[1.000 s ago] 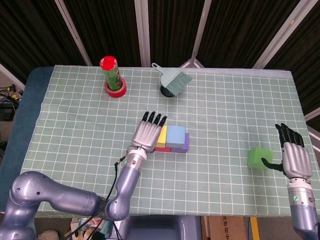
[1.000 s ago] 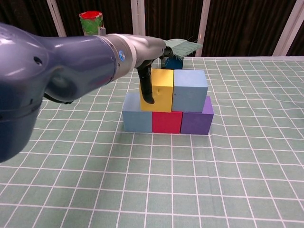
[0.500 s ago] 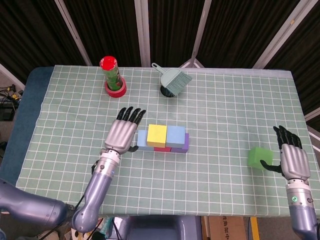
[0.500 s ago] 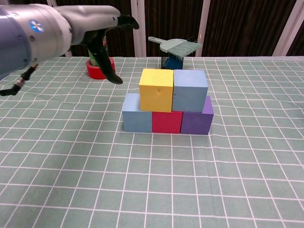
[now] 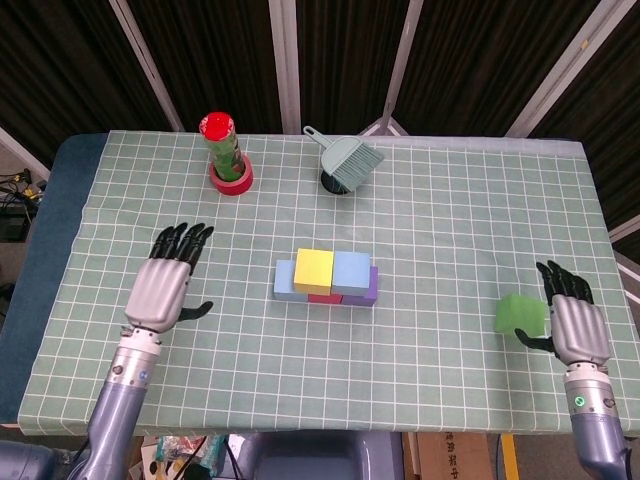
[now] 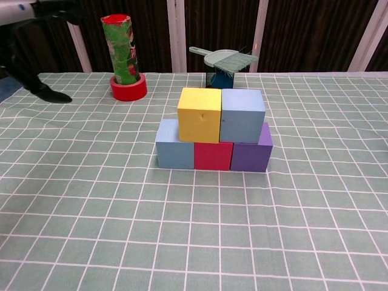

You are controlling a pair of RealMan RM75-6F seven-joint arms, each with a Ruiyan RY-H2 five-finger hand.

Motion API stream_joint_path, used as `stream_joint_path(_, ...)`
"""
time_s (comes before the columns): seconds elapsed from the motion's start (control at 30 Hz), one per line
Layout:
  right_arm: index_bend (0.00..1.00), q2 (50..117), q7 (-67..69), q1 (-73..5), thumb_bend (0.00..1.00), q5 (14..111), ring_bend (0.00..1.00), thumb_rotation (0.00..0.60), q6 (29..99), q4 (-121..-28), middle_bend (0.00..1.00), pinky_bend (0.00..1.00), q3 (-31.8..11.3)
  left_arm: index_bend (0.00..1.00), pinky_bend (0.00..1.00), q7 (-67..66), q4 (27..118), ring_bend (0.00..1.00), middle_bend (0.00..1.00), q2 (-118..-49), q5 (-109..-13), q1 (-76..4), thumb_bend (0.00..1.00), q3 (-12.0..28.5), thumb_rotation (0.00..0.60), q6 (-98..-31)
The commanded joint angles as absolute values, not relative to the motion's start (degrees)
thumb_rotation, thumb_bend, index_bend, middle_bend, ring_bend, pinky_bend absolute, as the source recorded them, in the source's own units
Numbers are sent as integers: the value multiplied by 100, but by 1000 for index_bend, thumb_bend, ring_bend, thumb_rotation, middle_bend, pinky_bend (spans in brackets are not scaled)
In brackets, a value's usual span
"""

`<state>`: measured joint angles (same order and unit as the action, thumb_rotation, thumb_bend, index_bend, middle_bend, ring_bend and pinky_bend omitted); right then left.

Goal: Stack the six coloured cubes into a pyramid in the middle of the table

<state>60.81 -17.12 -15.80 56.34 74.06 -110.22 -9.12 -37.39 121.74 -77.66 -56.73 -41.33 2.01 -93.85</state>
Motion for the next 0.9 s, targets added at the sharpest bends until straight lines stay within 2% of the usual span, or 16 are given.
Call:
stream_joint_path(0.03,0,6151,-1815,-1603,211,5588,0,600,7381,-10959,0,0,-866,0,0,-3423,12061,0,53,-7599,-6050,-3804,167,6,600,-9524)
stream_joint_path(0.53,0,6560,-2196,-1825,212,4996,0,600,7021,-10460,0,0,-809,0,0,-3115,11933,0,53,-7337,-6261,-3394,167,261,600,-9177)
stream_joint_path(0.9,0,6832,-2437,-2051,211,4379,0,600,6708,-9712,0,0,-884,0,0,-3071,11906,0,53,-7314,-6231,-3235,167,462,600,-8924)
